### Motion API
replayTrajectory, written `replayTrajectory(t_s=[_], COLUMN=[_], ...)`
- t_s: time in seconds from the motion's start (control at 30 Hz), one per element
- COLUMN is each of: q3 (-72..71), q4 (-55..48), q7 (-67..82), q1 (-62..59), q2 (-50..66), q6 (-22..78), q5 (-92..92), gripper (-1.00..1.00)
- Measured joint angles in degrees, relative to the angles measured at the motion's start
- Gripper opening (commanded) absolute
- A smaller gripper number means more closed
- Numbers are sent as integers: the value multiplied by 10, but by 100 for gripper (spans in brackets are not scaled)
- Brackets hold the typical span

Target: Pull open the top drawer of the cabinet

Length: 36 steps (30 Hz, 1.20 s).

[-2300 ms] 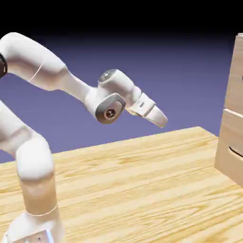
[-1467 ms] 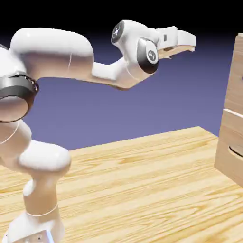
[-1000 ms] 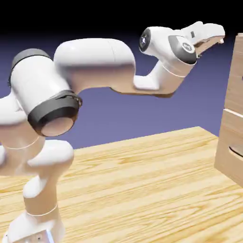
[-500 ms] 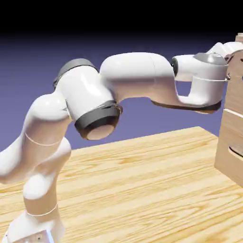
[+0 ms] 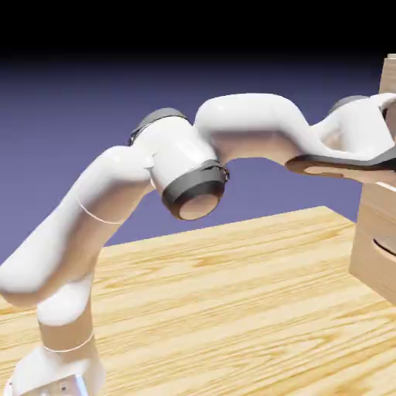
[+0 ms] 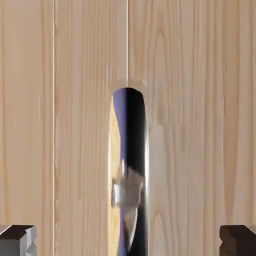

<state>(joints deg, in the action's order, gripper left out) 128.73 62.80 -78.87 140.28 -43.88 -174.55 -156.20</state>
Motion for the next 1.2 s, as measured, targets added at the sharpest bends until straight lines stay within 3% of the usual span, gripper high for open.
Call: replayTrajectory(t_s=[0.33, 0.37, 0.63, 0.93, 1.2], q3=[42, 45, -9, 138, 42], q4=[-163, -172, -90, -130, 23], q7=[249, 263, 135, -89, -140], q1=[83, 88, 35, 118, 19], q2=[-106, -112, -73, -26, 38], q6=[-47, -50, -20, -59, 3], q5=[208, 219, 77, -29, -97], gripper=[0, -100, -100, -100, -100])
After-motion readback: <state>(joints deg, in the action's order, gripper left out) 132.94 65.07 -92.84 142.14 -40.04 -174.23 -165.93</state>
